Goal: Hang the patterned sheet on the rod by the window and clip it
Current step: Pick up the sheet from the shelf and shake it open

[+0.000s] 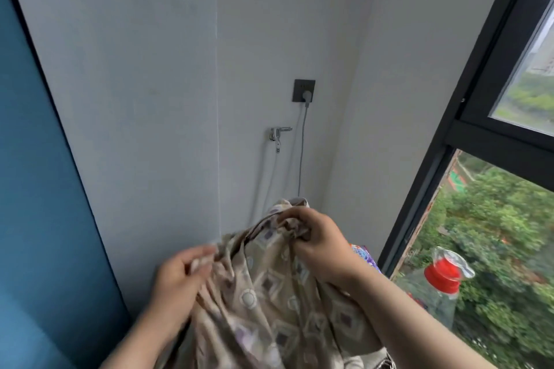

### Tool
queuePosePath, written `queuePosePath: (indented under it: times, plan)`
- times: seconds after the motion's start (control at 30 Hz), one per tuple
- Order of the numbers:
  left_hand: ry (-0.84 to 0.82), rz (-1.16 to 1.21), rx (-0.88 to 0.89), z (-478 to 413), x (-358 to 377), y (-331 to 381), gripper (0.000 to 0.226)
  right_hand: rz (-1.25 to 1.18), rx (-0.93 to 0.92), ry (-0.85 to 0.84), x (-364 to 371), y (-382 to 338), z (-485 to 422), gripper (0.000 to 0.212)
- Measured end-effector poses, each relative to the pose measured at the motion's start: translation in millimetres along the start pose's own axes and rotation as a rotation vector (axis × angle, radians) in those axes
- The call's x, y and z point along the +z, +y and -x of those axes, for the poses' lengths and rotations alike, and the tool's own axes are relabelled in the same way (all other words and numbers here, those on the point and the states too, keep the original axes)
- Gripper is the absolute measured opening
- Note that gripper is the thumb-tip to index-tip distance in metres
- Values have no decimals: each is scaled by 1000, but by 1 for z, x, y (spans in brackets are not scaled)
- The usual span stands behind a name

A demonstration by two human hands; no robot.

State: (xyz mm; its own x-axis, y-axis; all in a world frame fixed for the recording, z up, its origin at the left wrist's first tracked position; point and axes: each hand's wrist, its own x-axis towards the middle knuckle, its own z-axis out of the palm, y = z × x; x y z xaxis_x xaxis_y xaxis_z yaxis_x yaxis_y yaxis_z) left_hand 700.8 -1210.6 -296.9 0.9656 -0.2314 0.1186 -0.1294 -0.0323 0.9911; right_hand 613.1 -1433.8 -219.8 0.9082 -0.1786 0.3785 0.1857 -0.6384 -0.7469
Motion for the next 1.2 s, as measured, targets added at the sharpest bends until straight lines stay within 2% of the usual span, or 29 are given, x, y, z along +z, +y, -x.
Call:
queuePosePath:
  times: [0.1, 0.2, 0.23, 0.27, 0.33, 0.4, 0.43, 0.5, 0.53, 0.57, 0.63, 0.7, 0.77, 0.83, 0.87, 0.9, 0.93, 0.97, 1.0, 1.07, 1.1, 1.13, 1.2]
  plan:
    - [65, 367, -57, -35, 5, 51, 30, 76, 20, -62, -14, -3, 0, 54]
    - [10, 397, -50, -64, 20, 91, 24, 308, 135, -367, -29, -3, 8, 47]
    - [-24, 381, -46, -69, 27, 98, 23, 314, 144, -386, -32, -3, 9, 41]
    - [-66, 373, -50, -70, 36, 104, 23, 289, 114, -315, -33, -5, 9, 37]
    - [-140, 365, -80, -66, 53, 107, 26, 155, 45, -119, -23, -9, 12, 51]
    - [-230, 454, -141, -55, 66, 105, 32, -44, 75, -114, -3, -16, 17, 67]
    - [-279, 519, -176, -49, 70, 103, 33, -137, 122, -143, 11, -18, 20, 67]
    - [-370, 620, -208, -40, 72, 102, 35, -181, 191, -92, 36, -15, 26, 42]
    - [-383, 647, -211, -39, 72, 102, 37, -122, 207, -14, 44, -13, 27, 21]
    - [-373, 656, -205, -40, 70, 104, 41, -89, 233, 51, 47, -10, 28, 9]
    - [-303, 675, -188, -40, 65, 101, 46, -159, 290, 101, 44, -4, 24, 23]
    - [-197, 554, -172, -24, 56, 96, 40, -245, 304, 148, 32, -6, 16, 27]
    - [-157, 203, -87, 7, 53, 82, 40, -273, 308, 243, 19, -13, 0, 30]
    - [-341, -220, -42, 44, 55, 58, 75, -241, 305, 335, 11, -20, -20, 33]
    - [-379, -447, 7, 56, 56, 43, 85, -191, 307, 359, 8, -26, -29, 33]
    - [-330, -588, 130, 61, 55, 28, 73, -140, 315, 374, 6, -30, -37, 32]
    - [-238, -662, 302, 60, 50, 16, 51, -95, 335, 394, 4, -32, -43, 30]
    - [-169, -675, 380, 57, 46, 15, 31, -77, 367, 406, 4, -30, -47, 27]
    - [-104, -637, 403, 53, 40, 20, 25, -97, 401, 403, 2, -26, -48, 24]
    - [-12, -467, 276, 38, 28, 35, 30, -279, 451, 322, 1, -19, -40, 17]
    - [-19, -357, 214, 34, 22, 52, 29, -371, 456, 249, -1, -15, -31, 23]
    - [-9, -207, 156, 26, 18, 62, 23, -435, 433, 165, -3, -12, -18, 32]
    - [36, 173, 33, 11, 17, 87, 16, -397, 287, 7, -2, -3, 15, 40]
